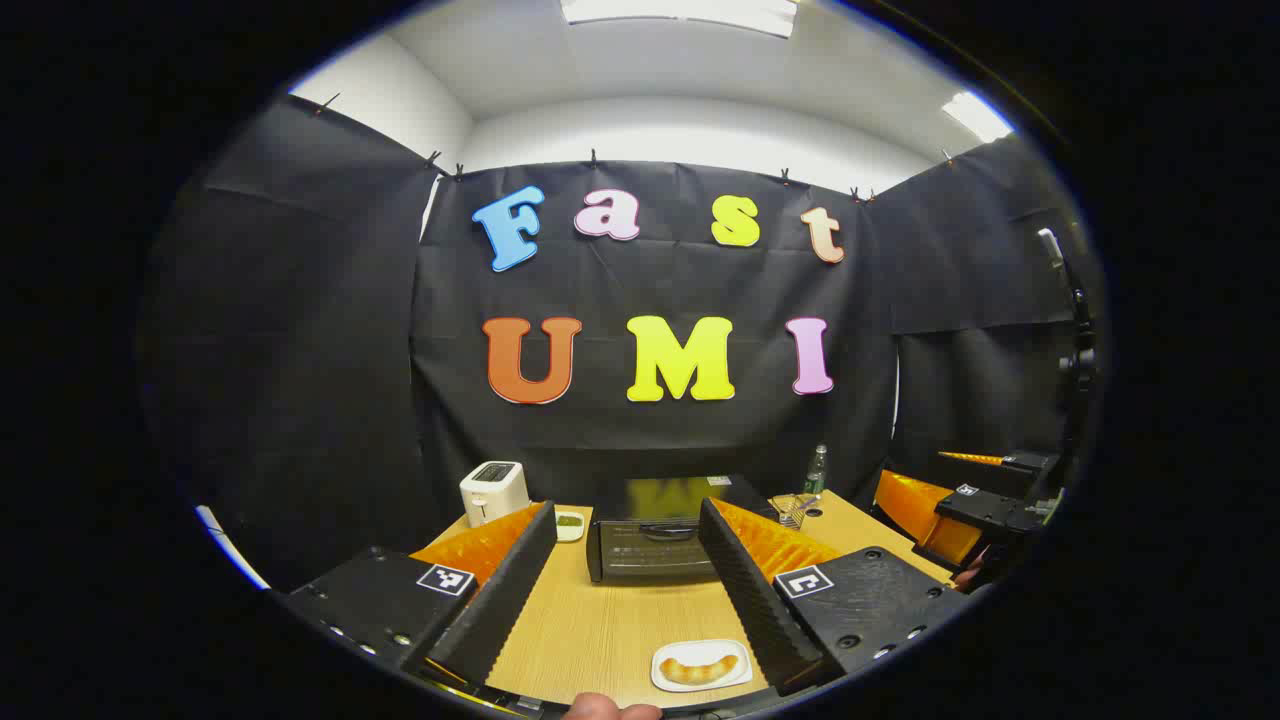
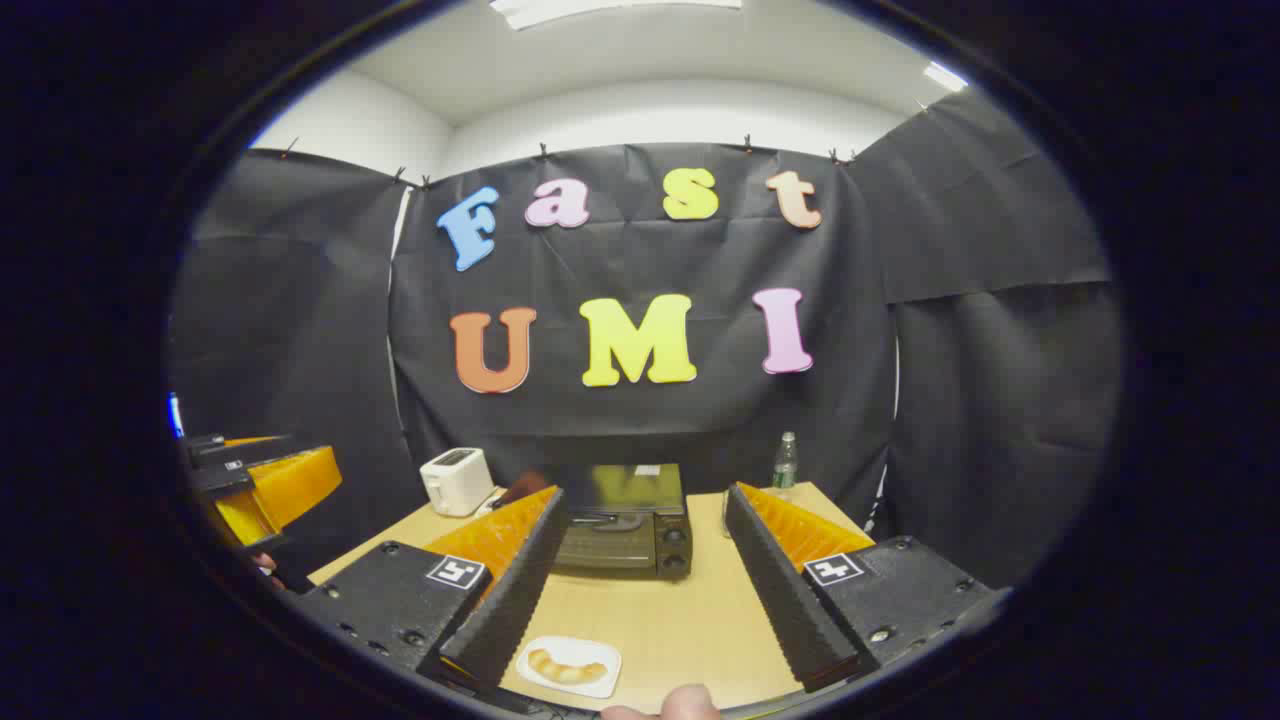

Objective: Open the electric oven with the left hand, put the food in, and close the electric oven.

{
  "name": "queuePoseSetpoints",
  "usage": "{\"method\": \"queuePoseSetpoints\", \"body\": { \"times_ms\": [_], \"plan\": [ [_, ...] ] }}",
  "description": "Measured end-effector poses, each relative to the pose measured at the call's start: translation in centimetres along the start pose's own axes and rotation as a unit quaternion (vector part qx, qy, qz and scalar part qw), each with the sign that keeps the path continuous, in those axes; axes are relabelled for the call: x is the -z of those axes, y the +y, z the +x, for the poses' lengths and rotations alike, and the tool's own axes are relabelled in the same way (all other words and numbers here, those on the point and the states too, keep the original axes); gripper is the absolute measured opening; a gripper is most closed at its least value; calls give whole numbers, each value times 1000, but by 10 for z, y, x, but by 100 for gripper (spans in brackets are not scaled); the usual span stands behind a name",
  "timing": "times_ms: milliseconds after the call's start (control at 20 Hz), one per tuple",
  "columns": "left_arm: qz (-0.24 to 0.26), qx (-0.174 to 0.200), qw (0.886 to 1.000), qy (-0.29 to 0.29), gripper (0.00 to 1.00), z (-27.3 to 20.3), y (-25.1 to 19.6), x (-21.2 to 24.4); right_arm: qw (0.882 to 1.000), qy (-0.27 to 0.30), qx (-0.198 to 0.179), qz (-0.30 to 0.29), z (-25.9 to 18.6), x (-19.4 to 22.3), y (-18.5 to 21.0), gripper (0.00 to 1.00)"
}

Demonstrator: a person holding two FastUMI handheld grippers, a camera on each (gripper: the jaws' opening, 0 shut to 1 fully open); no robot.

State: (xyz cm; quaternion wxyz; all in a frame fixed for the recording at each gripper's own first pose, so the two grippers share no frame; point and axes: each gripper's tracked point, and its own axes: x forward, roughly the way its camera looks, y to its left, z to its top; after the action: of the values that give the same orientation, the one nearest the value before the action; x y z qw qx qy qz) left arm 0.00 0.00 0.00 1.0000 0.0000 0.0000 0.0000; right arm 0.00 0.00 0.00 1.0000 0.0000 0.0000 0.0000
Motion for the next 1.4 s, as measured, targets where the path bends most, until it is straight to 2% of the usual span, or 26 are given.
{"method": "queuePoseSetpoints", "body": {
  "times_ms": [550, 950, 1050, 1400],
  "plan": [
    [3, -19, 1000, 3, 94, 10, 3, 5, 1000, 1, -11, -6, 11, -3, 3, 100],
    [15, -7, 1000, 9, 94, 23, -15, 9, 1000, 20, -2, -8, 19, 6, 3, 97],
    [16, -7, 1000, 8, 94, 26, -15, 9, 1000, 24, 1, -7, 20, 9, 3, 100],
    [2, -3, 1000, 10, 94, 48, -32, 14, 999, 29, -13, -14, 27, 11, 0, 97]
  ]
}}
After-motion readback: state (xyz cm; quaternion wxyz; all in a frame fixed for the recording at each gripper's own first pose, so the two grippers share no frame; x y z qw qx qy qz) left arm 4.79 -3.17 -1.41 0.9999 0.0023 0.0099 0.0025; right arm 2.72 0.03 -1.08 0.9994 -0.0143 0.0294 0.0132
